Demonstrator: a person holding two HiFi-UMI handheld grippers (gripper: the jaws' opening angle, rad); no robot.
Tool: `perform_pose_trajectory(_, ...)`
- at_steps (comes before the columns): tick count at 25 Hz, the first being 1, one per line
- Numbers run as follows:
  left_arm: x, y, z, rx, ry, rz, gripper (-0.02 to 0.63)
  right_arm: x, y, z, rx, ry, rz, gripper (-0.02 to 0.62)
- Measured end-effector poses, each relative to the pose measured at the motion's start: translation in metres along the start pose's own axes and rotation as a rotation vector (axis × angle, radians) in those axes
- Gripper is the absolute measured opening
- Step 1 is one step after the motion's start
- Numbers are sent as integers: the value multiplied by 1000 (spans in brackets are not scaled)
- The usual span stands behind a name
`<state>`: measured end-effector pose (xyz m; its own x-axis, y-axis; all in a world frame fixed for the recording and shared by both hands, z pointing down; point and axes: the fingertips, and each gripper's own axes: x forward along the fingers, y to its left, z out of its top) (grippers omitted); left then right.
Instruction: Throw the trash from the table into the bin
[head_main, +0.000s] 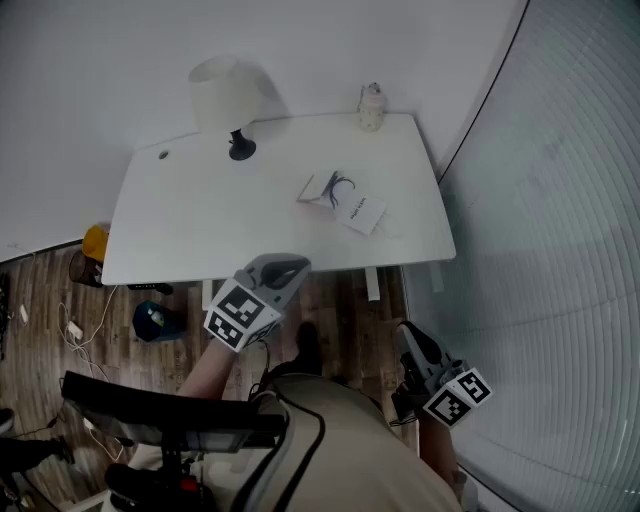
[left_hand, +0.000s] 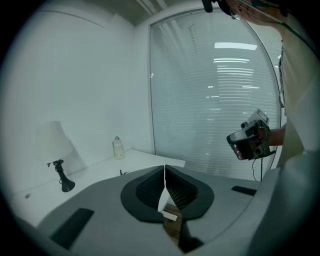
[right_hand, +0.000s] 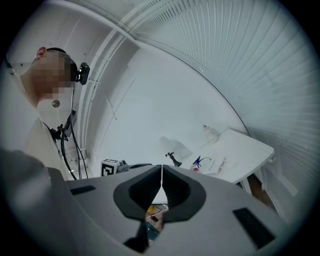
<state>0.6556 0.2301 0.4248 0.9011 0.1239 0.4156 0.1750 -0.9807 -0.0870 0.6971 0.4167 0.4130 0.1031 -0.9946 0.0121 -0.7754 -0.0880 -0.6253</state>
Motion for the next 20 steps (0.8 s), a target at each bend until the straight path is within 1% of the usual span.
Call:
perform_pose_trajectory(3,19,30,-3,24,-2,-6,14,32,-9,11,-19,5,-14,17)
perform_pose_trajectory(7,31,78,-3,29,-8,-7,14,94,-2,28,-71,45,14,17)
perform_pose_trajectory(11,42,121,-14,68,18,1,14,149,0,32,-84,84,33,17)
perform_pose_trajectory(14,57,146,-24,115,60,-12,18,183,-4,30,-80,111,40,17)
perform_pose_trajectory(15,63,151,-28,126,75,-22,62,191,-6,30,-77,121,42,17)
perform_pose_trajectory(16,69,154,-30,134,88,-32,134,198,-8,30,-73,130,44,17)
perform_pose_trajectory(17,74,156,-32,140,100,-37,186,204,-10,31,-68,139,47,17)
perform_pose_trajectory(19,87,162,-35,154,128,-30,267,215,-18,35,-56,151,58,17)
perform_pose_trajectory(20,94,166,-37,168,147,-22,292,220,-23,39,-50,155,67,17)
